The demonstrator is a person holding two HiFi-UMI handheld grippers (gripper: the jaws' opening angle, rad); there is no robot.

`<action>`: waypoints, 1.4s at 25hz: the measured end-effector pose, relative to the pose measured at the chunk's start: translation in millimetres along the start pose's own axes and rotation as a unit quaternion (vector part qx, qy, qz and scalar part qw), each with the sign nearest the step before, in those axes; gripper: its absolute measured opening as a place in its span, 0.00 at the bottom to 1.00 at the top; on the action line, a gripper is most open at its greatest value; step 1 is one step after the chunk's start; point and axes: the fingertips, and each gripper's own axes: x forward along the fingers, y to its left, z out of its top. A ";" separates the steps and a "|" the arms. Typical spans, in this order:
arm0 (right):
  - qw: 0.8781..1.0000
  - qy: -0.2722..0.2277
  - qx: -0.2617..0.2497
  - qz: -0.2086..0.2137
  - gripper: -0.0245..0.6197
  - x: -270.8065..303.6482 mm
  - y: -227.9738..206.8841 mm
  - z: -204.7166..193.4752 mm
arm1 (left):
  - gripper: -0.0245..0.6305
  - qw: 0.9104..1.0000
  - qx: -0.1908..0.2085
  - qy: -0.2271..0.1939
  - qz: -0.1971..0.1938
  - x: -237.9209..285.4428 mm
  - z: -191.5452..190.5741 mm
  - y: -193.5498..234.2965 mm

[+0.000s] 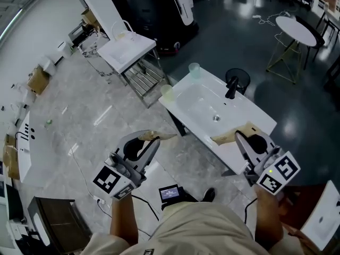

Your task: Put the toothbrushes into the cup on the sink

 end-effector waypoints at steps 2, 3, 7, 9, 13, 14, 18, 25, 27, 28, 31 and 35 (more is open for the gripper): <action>1.000 -0.001 0.001 0.004 0.09 7.3 -11.6 2.2 | 0.17 1.000 0.002 0.000 0.004 11.1 1.6 7.8; 1.000 0.000 0.001 0.005 0.09 10.7 -16.9 2.1 | 0.17 1.000 0.003 0.000 0.005 16.4 0.7 11.8; 1.000 0.001 0.002 -0.001 0.09 22.8 -37.5 -6.2 | 0.17 1.000 0.003 0.002 0.001 37.0 -13.5 29.0; 1.000 0.003 0.002 -0.008 0.09 30.5 -49.7 -8.3 | 0.17 1.000 0.002 0.001 -0.003 48.0 -18.4 41.2; 1.000 0.006 0.000 -0.024 0.09 54.3 -77.4 -7.0 | 0.17 1.000 -0.001 -0.001 -0.007 71.5 -25.9 76.7; 1.000 0.007 0.000 -0.027 0.09 62.6 -84.3 -6.3 | 0.17 1.000 -0.002 -0.002 -0.008 77.6 -27.3 87.5; 0.999 0.012 0.001 -0.038 0.09 105.7 -113.7 -3.7 | 0.17 1.000 -0.011 -0.006 -0.011 100.3 -34.6 134.3; 0.998 0.015 -0.001 -0.057 0.09 204.0 -171.7 1.2 | 0.17 0.999 -0.030 0.003 -0.015 136.1 -62.4 224.9; 0.998 0.014 -0.007 -0.063 0.09 234.4 -190.2 5.2 | 0.17 0.999 -0.037 0.005 -0.017 146.2 -71.2 248.9; 0.998 0.012 -0.010 -0.066 0.09 248.6 -199.1 6.5 | 0.17 0.999 -0.040 0.007 -0.018 150.2 -76.2 258.7; 0.997 0.011 -0.014 -0.077 0.09 292.7 -229.1 3.3 | 0.17 0.998 -0.051 0.015 -0.020 161.3 -95.0 286.1; 0.994 0.028 -0.016 -0.103 0.09 358.1 -283.0 -16.4 | 0.17 0.996 -0.078 0.015 -0.027 179.8 -116.8 326.4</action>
